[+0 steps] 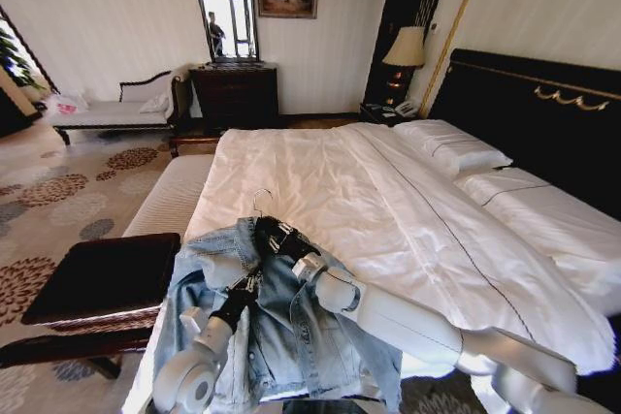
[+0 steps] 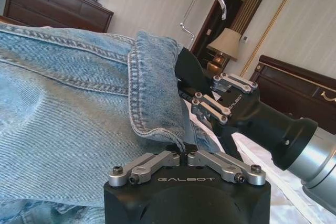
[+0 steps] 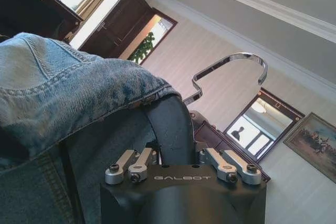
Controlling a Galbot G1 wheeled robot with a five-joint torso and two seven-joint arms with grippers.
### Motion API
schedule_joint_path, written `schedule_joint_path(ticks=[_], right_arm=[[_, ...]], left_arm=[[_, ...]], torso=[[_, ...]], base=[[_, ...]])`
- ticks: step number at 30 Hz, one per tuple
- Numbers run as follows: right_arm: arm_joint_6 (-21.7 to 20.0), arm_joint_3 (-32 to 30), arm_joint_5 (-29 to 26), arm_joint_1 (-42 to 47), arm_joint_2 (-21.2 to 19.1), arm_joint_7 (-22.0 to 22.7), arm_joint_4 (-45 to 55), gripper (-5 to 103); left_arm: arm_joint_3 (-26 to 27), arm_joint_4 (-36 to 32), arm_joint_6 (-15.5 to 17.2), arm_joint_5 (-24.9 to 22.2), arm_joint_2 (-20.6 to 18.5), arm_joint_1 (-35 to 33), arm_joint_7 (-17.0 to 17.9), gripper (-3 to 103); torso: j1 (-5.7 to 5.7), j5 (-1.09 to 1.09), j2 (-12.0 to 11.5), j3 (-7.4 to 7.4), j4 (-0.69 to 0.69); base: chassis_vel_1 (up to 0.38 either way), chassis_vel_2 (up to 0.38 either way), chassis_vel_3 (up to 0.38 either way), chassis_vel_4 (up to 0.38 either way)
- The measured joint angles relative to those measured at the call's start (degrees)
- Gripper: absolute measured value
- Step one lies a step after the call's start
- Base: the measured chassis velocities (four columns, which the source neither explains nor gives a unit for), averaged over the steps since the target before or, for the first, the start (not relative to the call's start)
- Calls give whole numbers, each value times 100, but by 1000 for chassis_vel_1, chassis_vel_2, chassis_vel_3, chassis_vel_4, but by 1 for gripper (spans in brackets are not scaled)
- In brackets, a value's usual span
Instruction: Pick up the clothes from the bed and hang them on the clothes hanger.
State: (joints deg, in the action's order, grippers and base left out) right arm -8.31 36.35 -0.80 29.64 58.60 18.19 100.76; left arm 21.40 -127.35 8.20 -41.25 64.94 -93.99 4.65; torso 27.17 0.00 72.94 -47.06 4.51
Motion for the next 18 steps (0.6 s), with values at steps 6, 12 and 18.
schedule_joint_path(ticks=[6,12,18], right_arm=[[142,-44,100,10,64,15,-94,30],[225,-55,172,19,86,21,-136,30],[335,-80,289,50,118,26,-205,29]], left_arm=[[116,-153,99,-118,-53,-115,88,10],[307,-410,140,-187,-91,-322,104,31],[512,-784,180,-129,-108,-721,73,53]], torso=[[0,-2,0,0,0],[0,0,0,0,0],[0,-1,0,0,0]], base=[[0,0,0,0],[0,0,0,0],[0,0,0,0]])
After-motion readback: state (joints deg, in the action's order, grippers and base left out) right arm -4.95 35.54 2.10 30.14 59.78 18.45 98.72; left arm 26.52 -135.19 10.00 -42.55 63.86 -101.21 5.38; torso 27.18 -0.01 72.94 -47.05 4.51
